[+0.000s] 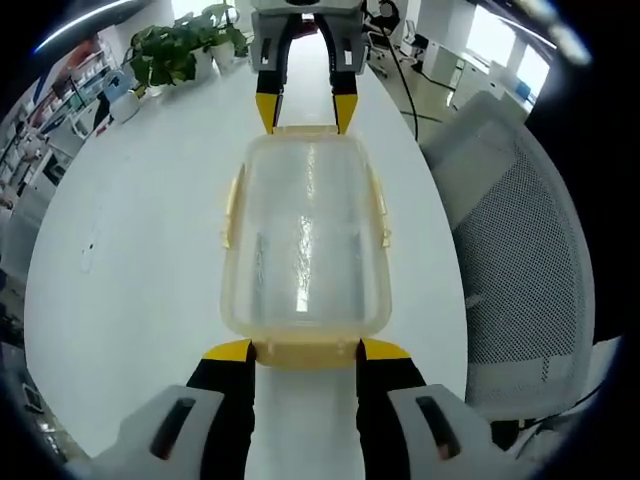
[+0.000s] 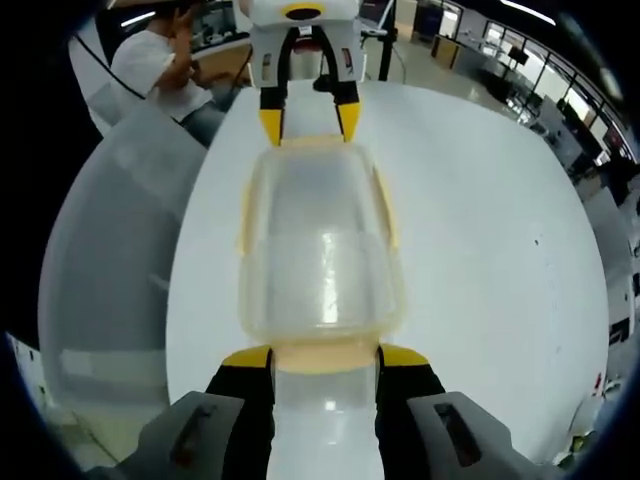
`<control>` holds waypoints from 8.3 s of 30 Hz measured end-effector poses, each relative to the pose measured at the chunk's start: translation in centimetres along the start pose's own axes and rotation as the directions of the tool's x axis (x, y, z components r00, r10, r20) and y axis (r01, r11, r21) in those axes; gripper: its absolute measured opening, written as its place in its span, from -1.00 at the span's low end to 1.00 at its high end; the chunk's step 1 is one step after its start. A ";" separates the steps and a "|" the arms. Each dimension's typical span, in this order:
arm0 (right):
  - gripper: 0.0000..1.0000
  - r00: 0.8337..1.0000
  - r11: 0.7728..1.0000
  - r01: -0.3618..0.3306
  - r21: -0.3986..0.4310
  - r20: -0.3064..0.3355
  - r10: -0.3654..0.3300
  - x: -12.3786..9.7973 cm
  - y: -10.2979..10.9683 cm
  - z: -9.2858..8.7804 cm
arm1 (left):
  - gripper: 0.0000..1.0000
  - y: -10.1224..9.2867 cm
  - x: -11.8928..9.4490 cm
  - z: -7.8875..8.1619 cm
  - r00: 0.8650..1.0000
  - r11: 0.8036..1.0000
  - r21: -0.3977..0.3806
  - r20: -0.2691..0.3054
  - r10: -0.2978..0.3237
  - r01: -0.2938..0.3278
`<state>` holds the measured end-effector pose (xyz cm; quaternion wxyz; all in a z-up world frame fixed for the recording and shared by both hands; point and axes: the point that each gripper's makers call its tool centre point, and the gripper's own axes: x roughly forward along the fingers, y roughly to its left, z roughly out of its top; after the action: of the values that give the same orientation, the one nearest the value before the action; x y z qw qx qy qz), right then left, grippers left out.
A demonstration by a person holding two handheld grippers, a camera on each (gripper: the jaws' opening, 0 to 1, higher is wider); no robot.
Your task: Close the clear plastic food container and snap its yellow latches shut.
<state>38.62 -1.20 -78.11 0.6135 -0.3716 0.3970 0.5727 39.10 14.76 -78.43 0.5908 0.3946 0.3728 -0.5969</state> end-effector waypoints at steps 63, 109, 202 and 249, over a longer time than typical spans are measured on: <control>-0.25 0.999 1.000 0.007 -0.006 -0.034 -0.008 -1.9 0.0 -7.8 | -0.23 -0.6 4.3 6.6 1.000 1.000 0.001 -0.010 -0.012 0.012; -0.23 1.000 1.000 0.004 0.007 -0.014 -0.004 -2.0 0.4 -9.0 | -0.17 -0.4 4.4 6.0 1.000 1.000 0.002 -0.023 0.012 -0.012; -0.44 0.972 0.399 -0.140 0.906 0.204 -0.121 -1.5 -0.7 -7.4 | -0.51 -0.6 4.5 6.8 0.969 0.153 -0.964 0.232 0.085 0.218; -0.61 0.973 0.235 -0.180 0.955 0.208 -0.099 -1.1 -0.7 -6.9 | -0.64 -1.0 4.3 6.9 0.944 0.046 -0.952 0.305 0.125 0.301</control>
<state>38.91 -7.97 -79.90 0.7366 0.1652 0.6030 0.2579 37.92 6.79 -79.53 0.7092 -0.2434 0.6070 -0.2633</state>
